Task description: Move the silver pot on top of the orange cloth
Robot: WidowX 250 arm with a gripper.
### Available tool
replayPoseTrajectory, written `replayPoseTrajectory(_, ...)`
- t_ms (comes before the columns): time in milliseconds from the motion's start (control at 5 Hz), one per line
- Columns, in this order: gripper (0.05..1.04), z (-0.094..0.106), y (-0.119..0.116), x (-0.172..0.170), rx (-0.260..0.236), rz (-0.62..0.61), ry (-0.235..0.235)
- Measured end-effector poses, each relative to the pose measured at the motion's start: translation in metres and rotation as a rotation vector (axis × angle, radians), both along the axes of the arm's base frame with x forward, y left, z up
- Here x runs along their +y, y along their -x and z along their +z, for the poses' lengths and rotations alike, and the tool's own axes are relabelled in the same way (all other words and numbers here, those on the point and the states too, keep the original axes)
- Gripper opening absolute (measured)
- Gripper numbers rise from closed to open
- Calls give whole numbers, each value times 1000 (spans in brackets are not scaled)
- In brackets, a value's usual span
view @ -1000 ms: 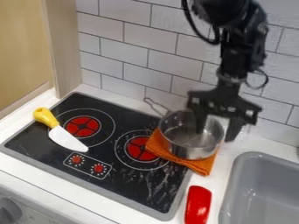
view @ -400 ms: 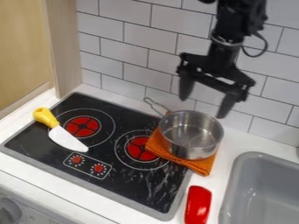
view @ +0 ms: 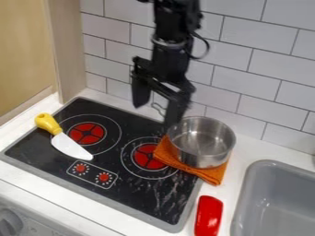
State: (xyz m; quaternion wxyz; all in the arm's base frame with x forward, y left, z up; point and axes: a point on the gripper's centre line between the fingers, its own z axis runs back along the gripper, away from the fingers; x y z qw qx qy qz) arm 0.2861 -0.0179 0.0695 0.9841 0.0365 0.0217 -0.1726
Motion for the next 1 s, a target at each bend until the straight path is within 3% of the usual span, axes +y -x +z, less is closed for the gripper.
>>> replayPoseTrajectory(200, 999, -12, 18, 42, 40, 23, 6)
replayPoseTrajectory(400, 999, -12, 16, 67, -13, 99, -12)
replayPoseTrajectory(1000, 999, -40, -9, 116, -9, 230, -13)
